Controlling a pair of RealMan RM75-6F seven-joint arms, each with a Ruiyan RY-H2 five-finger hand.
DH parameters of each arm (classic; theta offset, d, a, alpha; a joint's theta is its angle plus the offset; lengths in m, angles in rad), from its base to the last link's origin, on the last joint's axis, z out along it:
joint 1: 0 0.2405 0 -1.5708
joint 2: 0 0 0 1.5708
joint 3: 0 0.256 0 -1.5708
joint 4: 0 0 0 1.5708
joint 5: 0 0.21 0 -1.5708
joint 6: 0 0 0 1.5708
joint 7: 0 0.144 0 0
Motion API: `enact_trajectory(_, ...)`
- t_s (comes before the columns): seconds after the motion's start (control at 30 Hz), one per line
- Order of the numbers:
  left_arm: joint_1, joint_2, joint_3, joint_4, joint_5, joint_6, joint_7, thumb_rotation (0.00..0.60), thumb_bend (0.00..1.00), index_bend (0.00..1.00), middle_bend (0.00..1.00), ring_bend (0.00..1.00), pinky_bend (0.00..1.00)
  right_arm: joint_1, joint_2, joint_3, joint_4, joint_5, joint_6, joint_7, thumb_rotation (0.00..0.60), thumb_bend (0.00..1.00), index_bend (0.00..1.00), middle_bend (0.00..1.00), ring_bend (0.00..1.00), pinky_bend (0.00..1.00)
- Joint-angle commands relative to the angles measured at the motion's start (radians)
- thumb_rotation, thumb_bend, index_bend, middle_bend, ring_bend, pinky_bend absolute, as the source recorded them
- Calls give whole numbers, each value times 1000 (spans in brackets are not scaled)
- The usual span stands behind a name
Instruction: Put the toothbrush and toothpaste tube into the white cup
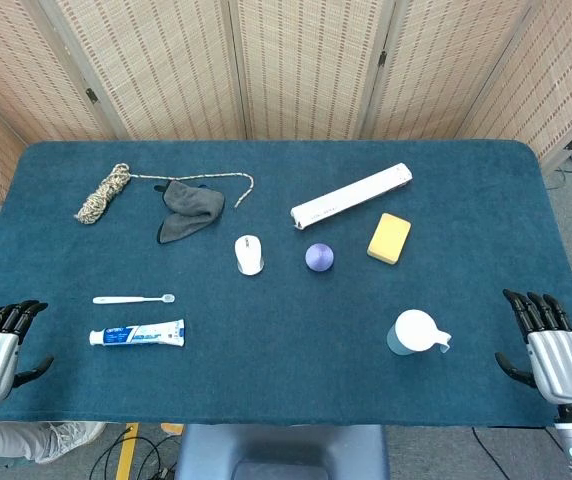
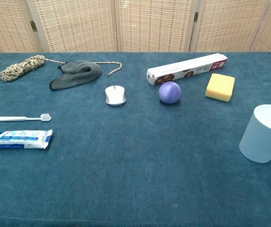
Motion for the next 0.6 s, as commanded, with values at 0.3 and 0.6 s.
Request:
enact_trajectory(0.3,4,-3,5,1,7,8,-5,600,234,227,231,212,214,3,3,-9,-2,-25,-3,8,600,146,24,154,93,101)
enact_trajectory(0.6,8,-1,8,-1,9,14,-10,600,235,226,231,212,214,49,3,-25,-34,-89,-56,-4,600,146,24,154,100,102)
